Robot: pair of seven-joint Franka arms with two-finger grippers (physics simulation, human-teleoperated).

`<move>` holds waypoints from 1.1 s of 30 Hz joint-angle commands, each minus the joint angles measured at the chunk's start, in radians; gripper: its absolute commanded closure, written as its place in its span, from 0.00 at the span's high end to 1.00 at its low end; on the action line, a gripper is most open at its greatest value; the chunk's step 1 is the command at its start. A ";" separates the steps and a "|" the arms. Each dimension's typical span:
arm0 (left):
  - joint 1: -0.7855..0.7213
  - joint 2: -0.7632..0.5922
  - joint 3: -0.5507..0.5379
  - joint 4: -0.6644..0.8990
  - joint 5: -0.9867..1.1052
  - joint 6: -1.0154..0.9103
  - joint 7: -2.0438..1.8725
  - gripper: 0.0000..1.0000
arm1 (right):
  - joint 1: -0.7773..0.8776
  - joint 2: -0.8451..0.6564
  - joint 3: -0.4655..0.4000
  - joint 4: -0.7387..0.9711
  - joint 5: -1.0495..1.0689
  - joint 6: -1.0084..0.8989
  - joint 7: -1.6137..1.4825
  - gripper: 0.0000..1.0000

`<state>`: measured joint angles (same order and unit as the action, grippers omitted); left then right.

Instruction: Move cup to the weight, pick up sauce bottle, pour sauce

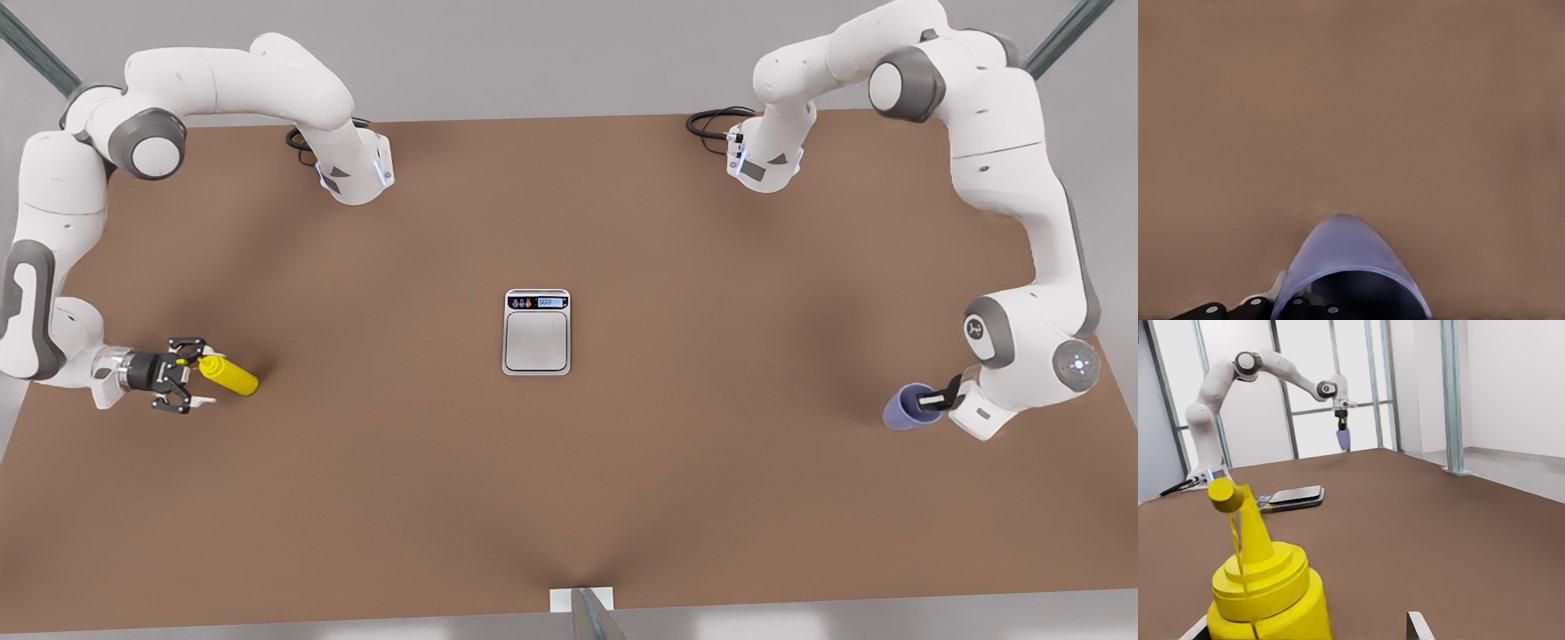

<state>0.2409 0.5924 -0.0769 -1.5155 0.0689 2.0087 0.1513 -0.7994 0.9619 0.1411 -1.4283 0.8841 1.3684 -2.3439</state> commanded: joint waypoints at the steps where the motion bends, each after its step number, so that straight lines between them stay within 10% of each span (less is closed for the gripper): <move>1: -0.021 -0.008 0.002 0.000 -0.073 -0.013 0.002 0.21 | 0.002 0.000 0.000 -0.004 0.001 0.001 0.000 1.00; 11: -0.701 -0.083 -0.007 0.001 -0.172 -0.119 -0.660 0.21 | 0.025 -0.009 0.005 -0.046 0.007 0.020 0.000 1.00; 19: -0.876 0.063 -0.009 0.098 -0.373 -0.004 -0.820 0.21 | 0.037 -0.014 0.006 -0.066 -0.004 0.021 -0.002 1.00; 20: -0.878 0.084 -0.009 0.121 -0.374 0.001 -0.835 0.21 | 0.046 -0.014 0.006 -0.067 -0.005 0.027 -0.002 0.81; 25: -0.913 0.127 -0.009 0.130 -0.394 0.051 -0.849 0.21 | 0.083 -0.015 0.006 -0.086 -0.039 0.066 0.000 0.47; 33: -0.924 0.168 -0.009 0.130 -0.389 0.051 -0.848 0.21 | 0.175 -0.129 0.008 -0.069 -0.126 0.083 0.159 0.41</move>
<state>-0.6856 0.7622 -0.0859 -1.3850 -0.2361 2.0582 -0.6998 -0.6052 0.7966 0.1568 -1.4969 0.7345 1.4494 -2.1512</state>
